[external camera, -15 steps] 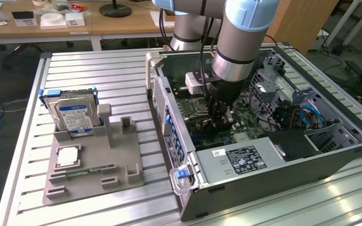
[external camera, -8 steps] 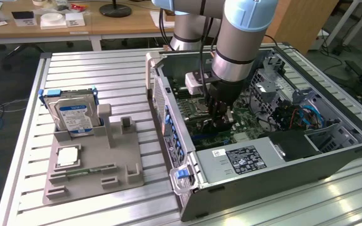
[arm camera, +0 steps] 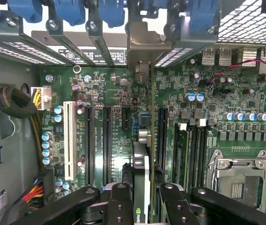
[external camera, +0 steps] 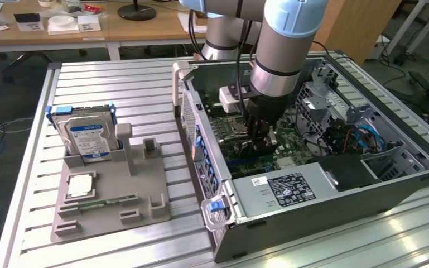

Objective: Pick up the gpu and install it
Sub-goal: 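Insert the gpu into the slot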

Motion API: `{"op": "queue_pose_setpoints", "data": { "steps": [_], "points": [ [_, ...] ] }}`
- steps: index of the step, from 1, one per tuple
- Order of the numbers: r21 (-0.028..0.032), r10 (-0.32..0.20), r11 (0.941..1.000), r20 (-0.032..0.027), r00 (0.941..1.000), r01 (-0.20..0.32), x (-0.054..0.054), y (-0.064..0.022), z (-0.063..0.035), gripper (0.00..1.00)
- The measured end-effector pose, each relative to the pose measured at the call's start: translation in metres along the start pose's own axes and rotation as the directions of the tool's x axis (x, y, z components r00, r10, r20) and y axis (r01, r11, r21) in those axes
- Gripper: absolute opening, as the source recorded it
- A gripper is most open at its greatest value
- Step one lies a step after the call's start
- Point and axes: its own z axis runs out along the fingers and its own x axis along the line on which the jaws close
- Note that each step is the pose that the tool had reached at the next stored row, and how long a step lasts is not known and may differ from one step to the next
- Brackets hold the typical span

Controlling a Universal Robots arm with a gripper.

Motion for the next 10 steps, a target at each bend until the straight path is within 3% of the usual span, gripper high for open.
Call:
{"op": "queue_pose_setpoints", "data": {
  "steps": [10],
  "points": [
    [0.0008,0.000,1.0000,0.0002,1.0000,0.000,-0.0001,0.0002,-0.0010,0.27]
  ]
}}
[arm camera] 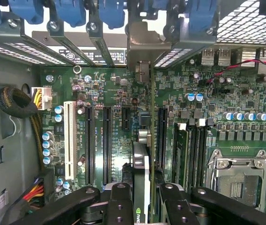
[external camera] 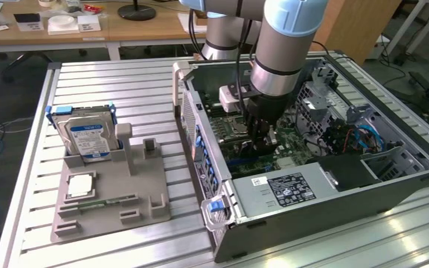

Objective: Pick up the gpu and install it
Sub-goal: 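Insert the gpu into the slot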

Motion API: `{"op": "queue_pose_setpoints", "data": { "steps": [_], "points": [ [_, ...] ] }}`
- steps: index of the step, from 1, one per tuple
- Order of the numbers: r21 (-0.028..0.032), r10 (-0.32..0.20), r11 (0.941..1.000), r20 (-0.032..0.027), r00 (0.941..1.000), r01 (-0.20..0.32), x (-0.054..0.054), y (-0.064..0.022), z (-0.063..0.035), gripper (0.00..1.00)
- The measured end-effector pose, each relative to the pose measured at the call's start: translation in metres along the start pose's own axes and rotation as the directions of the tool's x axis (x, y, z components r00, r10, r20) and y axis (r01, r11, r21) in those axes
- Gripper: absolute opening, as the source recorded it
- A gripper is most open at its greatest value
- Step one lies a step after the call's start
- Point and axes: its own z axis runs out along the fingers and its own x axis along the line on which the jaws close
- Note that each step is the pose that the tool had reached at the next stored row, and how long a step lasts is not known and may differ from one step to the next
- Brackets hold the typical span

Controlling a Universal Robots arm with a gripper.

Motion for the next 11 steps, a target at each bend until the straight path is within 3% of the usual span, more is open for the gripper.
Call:
{"op": "queue_pose_setpoints", "data": {
  "steps": [11],
  "points": [
    [0.0003,0.000,1.0000,0.0000,1.0000,0.000,0.0000,0.0020,-0.0001,0.27]
  ]
}}
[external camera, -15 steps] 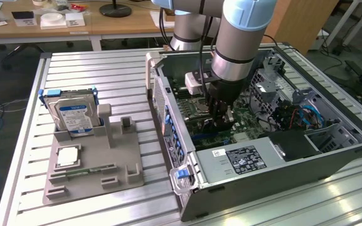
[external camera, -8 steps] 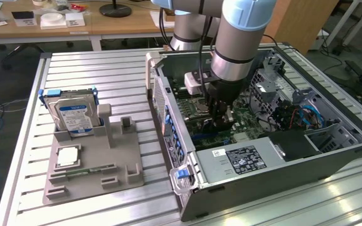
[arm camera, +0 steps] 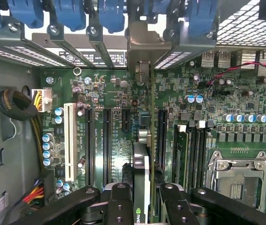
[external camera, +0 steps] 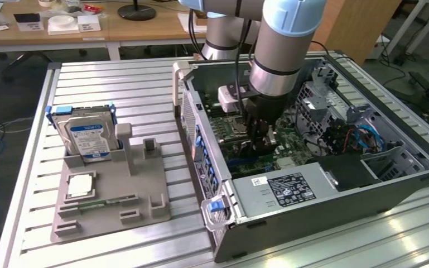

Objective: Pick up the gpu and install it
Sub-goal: 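Insert the gpu into the slot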

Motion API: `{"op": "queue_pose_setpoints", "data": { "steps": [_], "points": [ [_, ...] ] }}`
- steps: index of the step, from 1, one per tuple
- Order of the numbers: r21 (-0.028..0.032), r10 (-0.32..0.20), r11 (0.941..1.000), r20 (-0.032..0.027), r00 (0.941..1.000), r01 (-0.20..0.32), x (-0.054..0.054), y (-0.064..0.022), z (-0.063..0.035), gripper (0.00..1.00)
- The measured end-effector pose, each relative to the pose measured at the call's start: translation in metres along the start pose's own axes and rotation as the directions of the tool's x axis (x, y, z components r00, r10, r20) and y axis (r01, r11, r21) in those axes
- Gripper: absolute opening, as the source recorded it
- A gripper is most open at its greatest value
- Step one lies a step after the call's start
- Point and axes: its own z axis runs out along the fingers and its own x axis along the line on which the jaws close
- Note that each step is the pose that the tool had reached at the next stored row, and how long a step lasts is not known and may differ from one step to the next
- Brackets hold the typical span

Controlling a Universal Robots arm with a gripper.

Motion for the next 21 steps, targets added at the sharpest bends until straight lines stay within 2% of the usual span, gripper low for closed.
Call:
{"op": "queue_pose_setpoints", "data": {
  "steps": [17,21],
  "points": [
    [0.0005,0.000,1.0000,0.0010,1.0000,0.000,0.0000,0.0019,0.0008,0.27],
    [0.0047,0.000,1.0000,0.0008,1.0000,0.000,0.0000,0.0020,0.0018,0.27]
  ]
}}
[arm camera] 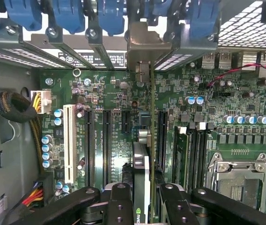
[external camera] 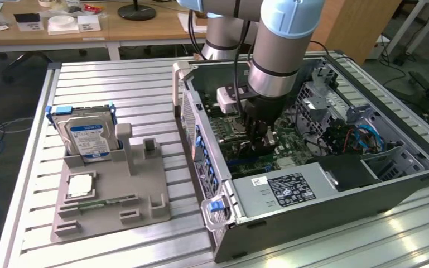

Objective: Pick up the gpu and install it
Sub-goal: 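Insert the gpu into the slot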

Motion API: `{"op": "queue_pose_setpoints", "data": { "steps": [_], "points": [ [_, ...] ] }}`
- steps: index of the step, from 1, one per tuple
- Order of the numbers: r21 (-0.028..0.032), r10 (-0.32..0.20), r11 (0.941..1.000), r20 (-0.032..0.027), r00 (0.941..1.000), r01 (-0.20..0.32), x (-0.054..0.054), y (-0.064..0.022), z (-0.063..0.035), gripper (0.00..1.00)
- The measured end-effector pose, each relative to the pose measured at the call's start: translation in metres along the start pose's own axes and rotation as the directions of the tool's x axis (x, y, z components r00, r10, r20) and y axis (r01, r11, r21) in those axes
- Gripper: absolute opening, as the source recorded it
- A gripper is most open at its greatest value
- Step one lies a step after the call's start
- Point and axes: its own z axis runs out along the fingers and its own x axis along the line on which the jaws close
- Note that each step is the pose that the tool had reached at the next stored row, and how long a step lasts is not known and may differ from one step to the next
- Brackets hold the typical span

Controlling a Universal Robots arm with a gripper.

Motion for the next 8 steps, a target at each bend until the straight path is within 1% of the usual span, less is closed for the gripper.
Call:
{"op": "queue_pose_setpoints", "data": {
  "steps": [8],
  "points": [
    [0.0008,0.000,1.0000,0.0002,1.0000,0.000,0.0000,0.0012,0.0008,0.27]
  ]
}}
